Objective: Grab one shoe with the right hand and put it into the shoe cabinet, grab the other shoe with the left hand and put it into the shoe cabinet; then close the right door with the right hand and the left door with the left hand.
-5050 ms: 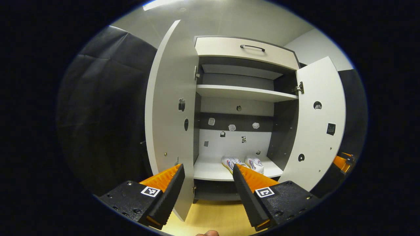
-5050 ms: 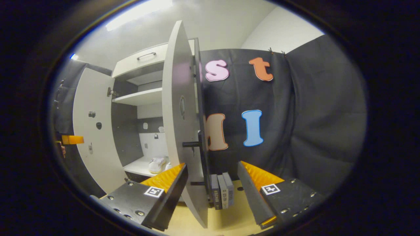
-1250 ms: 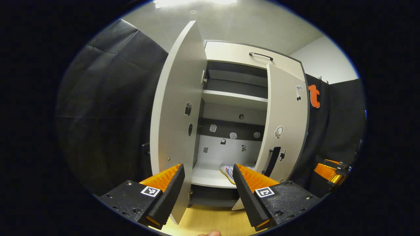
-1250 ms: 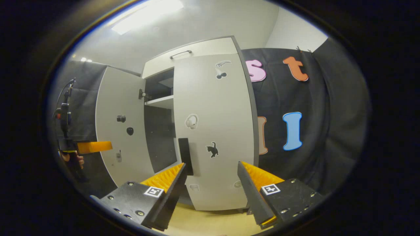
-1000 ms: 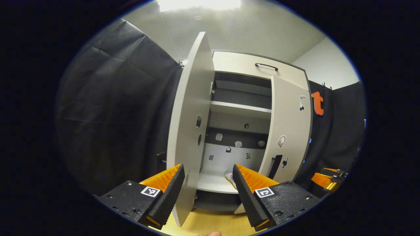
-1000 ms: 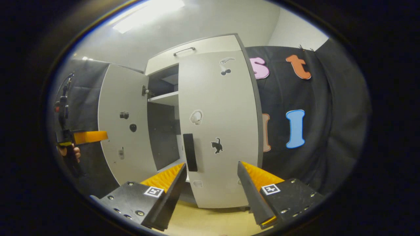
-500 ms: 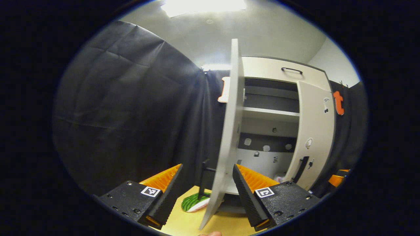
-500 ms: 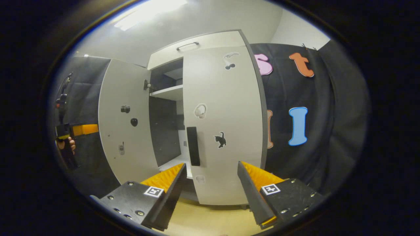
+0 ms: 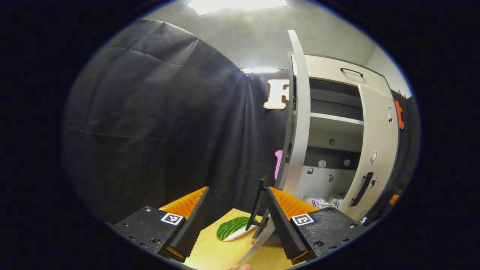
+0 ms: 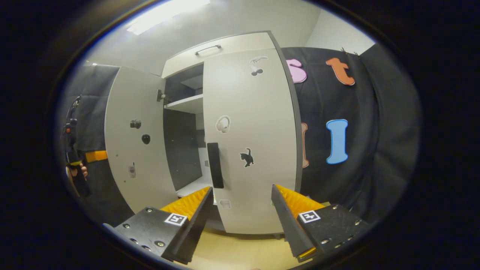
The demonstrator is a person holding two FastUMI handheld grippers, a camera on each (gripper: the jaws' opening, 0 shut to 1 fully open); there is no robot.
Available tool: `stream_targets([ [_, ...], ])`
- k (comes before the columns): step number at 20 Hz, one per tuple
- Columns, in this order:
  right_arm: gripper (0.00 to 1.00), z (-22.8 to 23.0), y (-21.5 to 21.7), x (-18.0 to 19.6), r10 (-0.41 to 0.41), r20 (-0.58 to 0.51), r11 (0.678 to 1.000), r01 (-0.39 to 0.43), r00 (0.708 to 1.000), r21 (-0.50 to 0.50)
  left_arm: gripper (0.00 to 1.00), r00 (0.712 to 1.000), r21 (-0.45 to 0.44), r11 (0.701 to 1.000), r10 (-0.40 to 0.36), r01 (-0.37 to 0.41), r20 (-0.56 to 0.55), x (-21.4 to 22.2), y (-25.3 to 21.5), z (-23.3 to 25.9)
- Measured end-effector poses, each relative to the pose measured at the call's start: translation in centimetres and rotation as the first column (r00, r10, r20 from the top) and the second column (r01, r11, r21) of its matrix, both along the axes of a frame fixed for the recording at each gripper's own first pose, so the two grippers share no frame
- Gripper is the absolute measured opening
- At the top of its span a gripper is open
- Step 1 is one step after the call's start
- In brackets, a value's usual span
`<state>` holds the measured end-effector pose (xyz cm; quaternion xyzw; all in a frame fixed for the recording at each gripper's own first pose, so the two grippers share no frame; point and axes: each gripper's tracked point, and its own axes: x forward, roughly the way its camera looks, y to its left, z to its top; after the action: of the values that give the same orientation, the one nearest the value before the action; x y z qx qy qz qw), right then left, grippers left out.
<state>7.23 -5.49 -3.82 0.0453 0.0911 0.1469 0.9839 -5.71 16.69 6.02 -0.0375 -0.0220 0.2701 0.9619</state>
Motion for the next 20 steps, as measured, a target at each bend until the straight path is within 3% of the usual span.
stream_targets([
  [1,0.93,-0.1,0.1,0.1,-0.001,-0.006,1.0,0.001,1.0,0.005,0.89,1.0,-0.023,1.0,-0.002,0.002,0.016,-0.1,0.0,0.0],
  [6,0.92,-0.1,1.3,0.3,0.023,-0.011,0.999,-0.023,1.0,0.024,0.89,0.998,-0.076,0.996,-0.04,0.044,0.057,-0.1,-1.0,-0.3],
  [7,0.93,-0.2,1.5,0.1,0.028,-0.011,0.999,-0.028,1.0,0.019,0.84,0.997,-0.079,0.995,-0.05,0.055,0.057,0.0,-1.1,-0.3],
  [8,0.92,-0.2,1.7,0.0,0.034,-0.009,0.999,-0.034,0.999,0.013,0.89,0.996,-0.081,0.994,-0.063,0.068,0.057,0.0,-1.3,-0.3],
  [14,0.92,0.7,2.0,-0.6,0.042,0.005,0.999,-0.042,0.999,0.014,0.89,0.983,-0.088,0.98,-0.177,0.181,0.054,0.0,-2.8,0.0],
  [20,0.93,0.5,1.0,-1.6,0.005,-0.002,1.0,-0.005,1.0,0.009,0.9,0.945,-0.093,0.94,-0.326,0.327,0.028,2.4,-7.8,-1.0],
])
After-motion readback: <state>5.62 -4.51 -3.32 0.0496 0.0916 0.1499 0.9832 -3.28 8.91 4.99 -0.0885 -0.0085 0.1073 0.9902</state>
